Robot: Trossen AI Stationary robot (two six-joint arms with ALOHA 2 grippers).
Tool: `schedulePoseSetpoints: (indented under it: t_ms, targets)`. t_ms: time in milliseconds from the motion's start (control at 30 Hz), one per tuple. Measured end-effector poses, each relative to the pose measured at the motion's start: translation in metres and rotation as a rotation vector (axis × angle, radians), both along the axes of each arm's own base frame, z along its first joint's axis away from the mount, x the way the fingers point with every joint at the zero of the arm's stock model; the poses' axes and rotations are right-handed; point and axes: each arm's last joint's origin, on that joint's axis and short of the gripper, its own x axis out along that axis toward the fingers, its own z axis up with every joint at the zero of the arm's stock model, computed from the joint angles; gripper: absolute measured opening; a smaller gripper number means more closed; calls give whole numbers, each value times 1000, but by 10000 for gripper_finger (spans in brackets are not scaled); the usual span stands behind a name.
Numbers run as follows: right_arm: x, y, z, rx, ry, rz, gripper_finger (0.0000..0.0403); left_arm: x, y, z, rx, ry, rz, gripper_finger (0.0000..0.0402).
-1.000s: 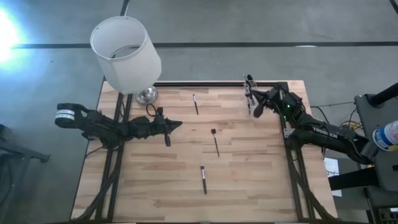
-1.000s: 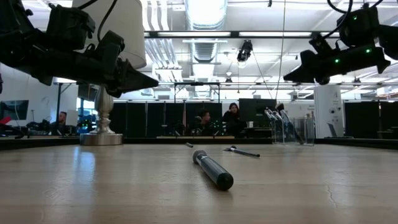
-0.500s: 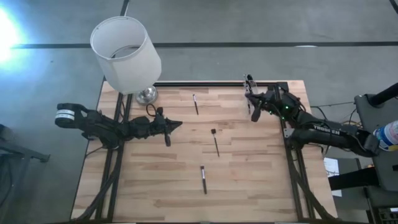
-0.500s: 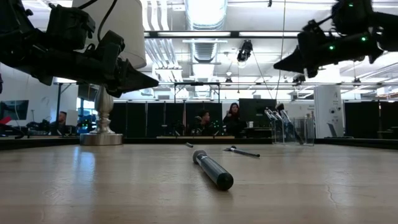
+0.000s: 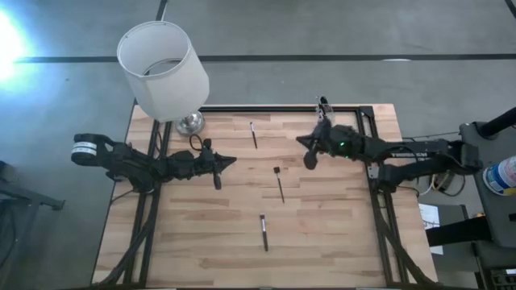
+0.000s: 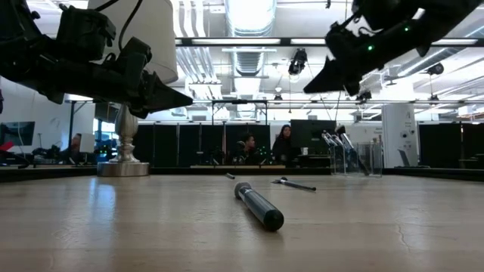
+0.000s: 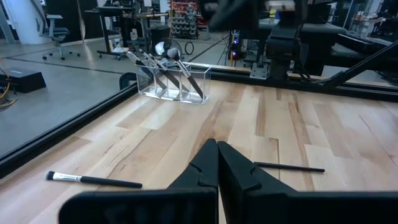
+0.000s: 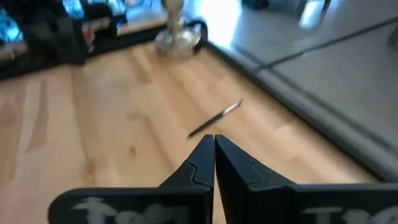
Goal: Put items in baskets/containers
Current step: Put the lash brush into the transparent organizer
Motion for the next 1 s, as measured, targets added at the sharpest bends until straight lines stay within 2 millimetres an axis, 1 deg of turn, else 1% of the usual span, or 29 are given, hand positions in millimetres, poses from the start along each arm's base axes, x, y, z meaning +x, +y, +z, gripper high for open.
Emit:
schedulePoseSetpoints:
  t_ms: [100, 233, 400, 567, 700, 800, 900, 1000]
  targets:
    - [11, 11, -14, 32, 51, 15, 10, 0, 0, 0, 0, 0, 0, 0]
    - [21, 25, -32, 32, 124, -17, 22, 0, 0, 0, 0, 0, 0, 0]
    - [31, 39, -52, 64, 188, -5, 55, 0, 0, 0, 0, 0, 0, 0]
    - [41, 49, -73, 120, 211, -5, 97, 0, 0, 0, 0, 0, 0, 0]
    - [50, 51, -93, 148, 245, -17, 130, 0, 0, 0, 0, 0, 1, 0]
    - [60, 51, -103, 171, 269, -35, 151, 0, 0, 0, 0, 0, 1, 0]
    - [70, 49, -109, 178, 284, -47, 164, 0, 0, 0, 0, 1, 1, 0]
    - [81, 45, -113, 174, 297, -56, 169, 0, 0, 0, 0, 1, 1, 0]
